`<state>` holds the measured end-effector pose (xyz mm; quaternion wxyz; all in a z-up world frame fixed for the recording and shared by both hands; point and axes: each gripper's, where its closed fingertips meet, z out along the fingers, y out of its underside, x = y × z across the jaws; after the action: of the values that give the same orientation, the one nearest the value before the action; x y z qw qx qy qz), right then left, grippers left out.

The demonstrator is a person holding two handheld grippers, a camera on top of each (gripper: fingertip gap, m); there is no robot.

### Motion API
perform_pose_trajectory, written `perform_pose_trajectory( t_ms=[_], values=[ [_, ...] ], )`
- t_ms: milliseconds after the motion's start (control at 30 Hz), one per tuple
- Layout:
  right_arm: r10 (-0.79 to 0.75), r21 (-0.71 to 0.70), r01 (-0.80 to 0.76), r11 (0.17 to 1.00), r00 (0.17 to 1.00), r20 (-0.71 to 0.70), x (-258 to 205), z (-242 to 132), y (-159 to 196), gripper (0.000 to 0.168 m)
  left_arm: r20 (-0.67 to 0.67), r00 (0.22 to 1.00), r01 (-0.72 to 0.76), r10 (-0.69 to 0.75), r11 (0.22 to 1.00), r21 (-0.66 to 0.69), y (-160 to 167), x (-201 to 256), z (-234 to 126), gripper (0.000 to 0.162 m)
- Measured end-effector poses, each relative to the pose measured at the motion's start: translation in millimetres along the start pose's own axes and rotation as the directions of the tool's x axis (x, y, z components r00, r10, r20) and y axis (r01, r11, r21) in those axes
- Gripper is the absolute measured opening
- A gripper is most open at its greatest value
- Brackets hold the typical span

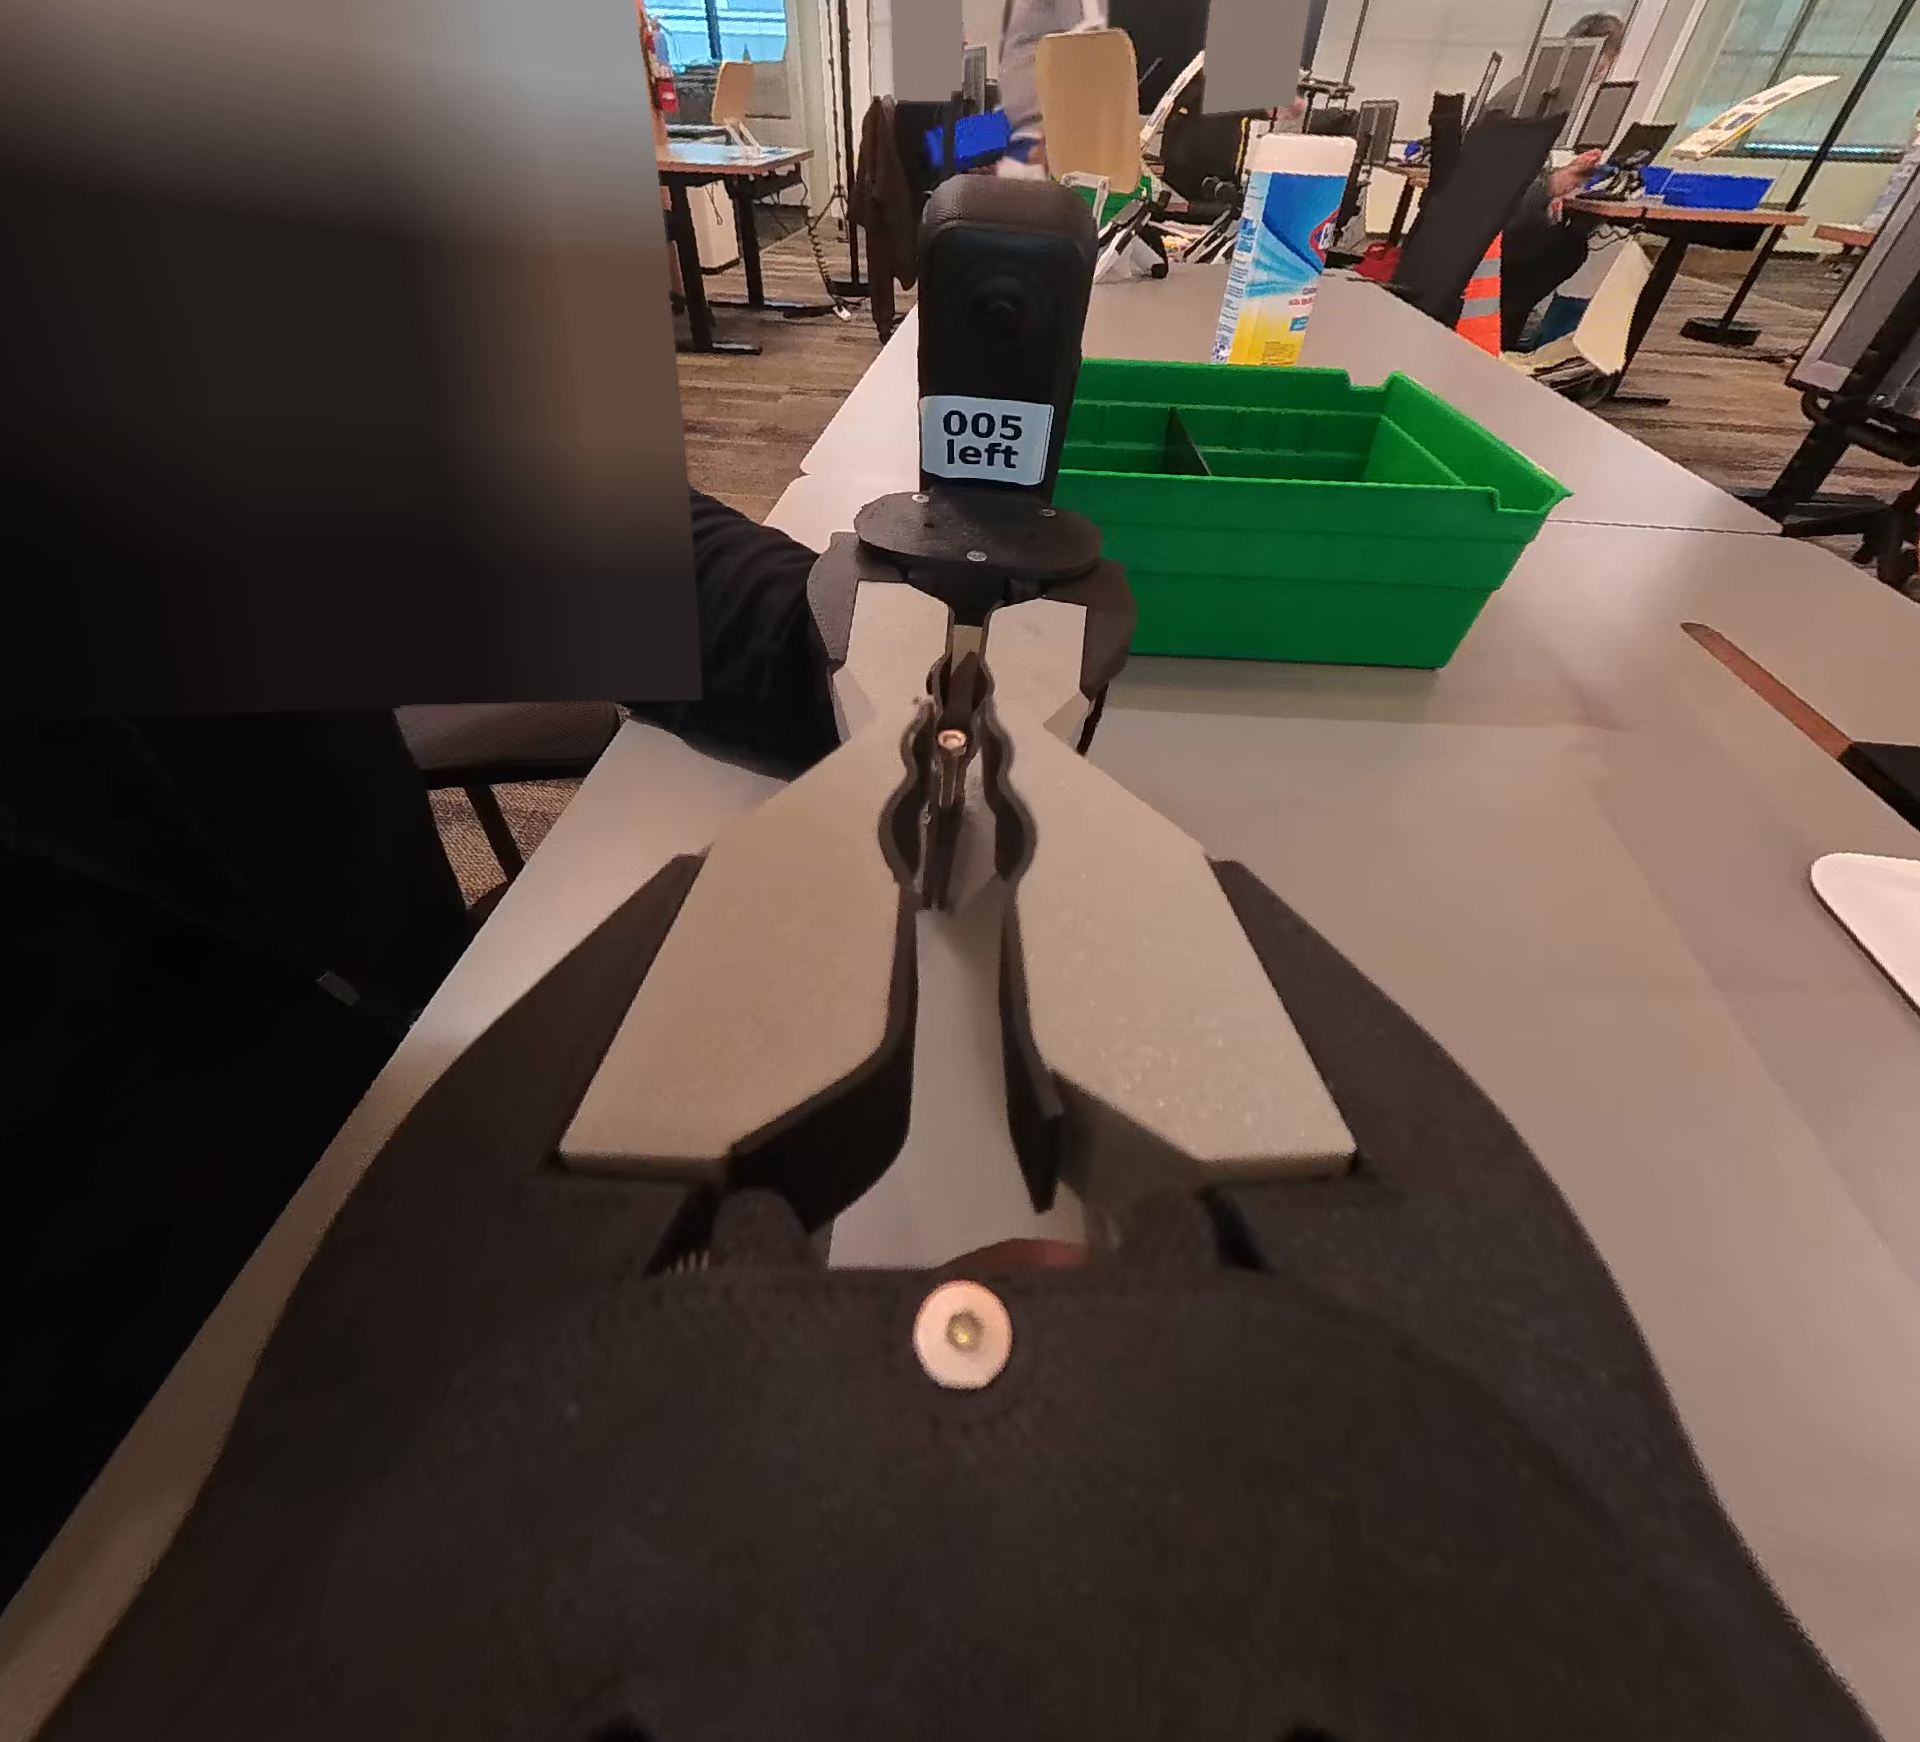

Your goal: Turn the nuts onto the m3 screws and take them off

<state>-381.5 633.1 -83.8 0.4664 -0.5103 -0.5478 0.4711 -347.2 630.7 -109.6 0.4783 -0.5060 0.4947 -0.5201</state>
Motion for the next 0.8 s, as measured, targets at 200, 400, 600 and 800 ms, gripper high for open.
perform_pose_trajectory(
  t_ms=[200,400,600,800],
  values=[
    [0.001,-0.004,-0.001,1.000,1.000,0.000,-0.1,1.0,1.9,0.004,0.000,1.000,0.002,-0.002,1.000,-0.001,-0.2,-0.1,-0.5,0.000],
    [-0.003,-0.003,0.003,1.000,1.000,-0.006,-0.4,2.0,2.5,0.001,0.003,1.000,-0.005,0.005,1.000,0.002,-1.3,-0.1,-0.7,0.000],
    [-0.002,-0.008,0.001,1.000,0.998,-0.066,2.2,1.1,3.2,0.001,0.029,0.999,-0.015,0.015,1.000,0.003,-0.9,-2.8,0.5,0.000],
    [0.007,-0.025,-0.013,1.000,0.978,-0.210,9.3,-0.8,7.0,0.002,0.094,0.995,-0.045,0.047,0.999,-0.020,2.7,-10.2,2.2,0.000]
  ],
)
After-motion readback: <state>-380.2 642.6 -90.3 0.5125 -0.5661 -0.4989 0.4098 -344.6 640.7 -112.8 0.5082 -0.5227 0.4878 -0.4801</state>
